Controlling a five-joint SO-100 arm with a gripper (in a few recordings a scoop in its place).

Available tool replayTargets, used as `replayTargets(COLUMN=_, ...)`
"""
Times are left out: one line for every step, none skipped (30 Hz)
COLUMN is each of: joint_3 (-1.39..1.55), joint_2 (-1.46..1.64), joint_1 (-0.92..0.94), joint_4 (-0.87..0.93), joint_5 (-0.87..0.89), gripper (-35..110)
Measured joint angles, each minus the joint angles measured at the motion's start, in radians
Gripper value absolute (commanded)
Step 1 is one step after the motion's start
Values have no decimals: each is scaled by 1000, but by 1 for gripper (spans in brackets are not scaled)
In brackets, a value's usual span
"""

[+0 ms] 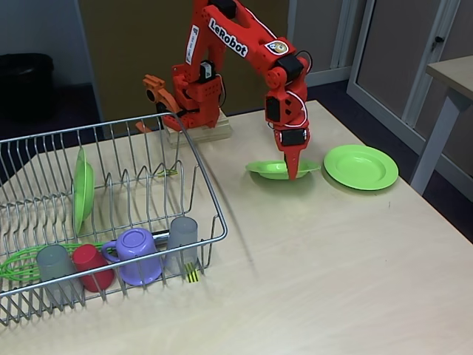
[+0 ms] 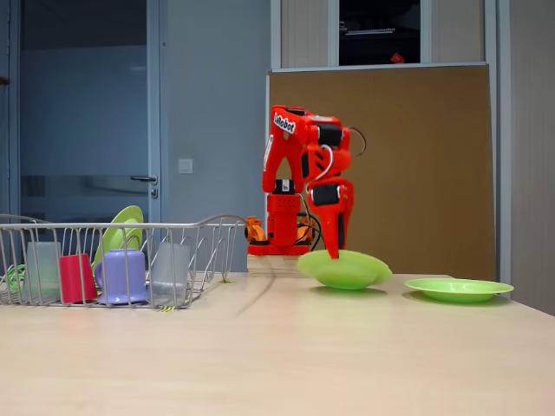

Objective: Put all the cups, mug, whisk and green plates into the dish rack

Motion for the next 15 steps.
replayTargets(joint_3=-48, joint_2=0, joint_1=3, joint_4=44, joint_5=-11, gripper=0)
replayTargets(joint_3=-80, joint_2=0, joint_1=8, joint_4=81, joint_5=-23, gripper=0)
replayTargets(joint_3=-110, joint_2=0, joint_1=12, joint_4=107, joint_5=-31, gripper=0)
replayTargets(joint_3=-140, joint_2=-3, joint_1=12, joint_4=129, joint_5=-34, gripper=0)
replayTargets(joint_3=-160, joint_2=-3, joint_1=12, joint_4=147, joint_5=-37, gripper=0)
replayTargets(joint_3=-175, joint_2=-2, joint_1=11, joint_4=160, joint_5=-37, gripper=0)
replayTargets(joint_3=-190, joint_2=-3, joint_1=9, joint_4=166, joint_5=-37, gripper=0)
replayTargets(joint_3=-207, joint_2=-12, joint_1=9, joint_4=178, joint_5=-37, gripper=0)
replayTargets(joint_3=-216, joint_2=-15, joint_1=9, joint_4=192, joint_5=-37, gripper=0)
replayTargets(joint_3=-227, joint_2=-15, joint_1=9, joint_4=201, joint_5=-37, gripper=0)
replayTargets(joint_3=-242, joint_2=-15, joint_1=9, joint_4=212, joint_5=-37, gripper=0)
replayTargets(joint_3=-258, joint_2=-15, joint_1=9, joint_4=218, joint_5=-37, gripper=0)
replayTargets(joint_3=-267, joint_2=-15, joint_1=9, joint_4=221, joint_5=-37, gripper=0)
replayTargets(joint_3=-273, joint_2=-15, joint_1=9, joint_4=235, joint_5=-37, gripper=0)
replayTargets(joint_3=-282, joint_2=-15, joint_1=9, joint_4=249, joint_5=-37, gripper=0)
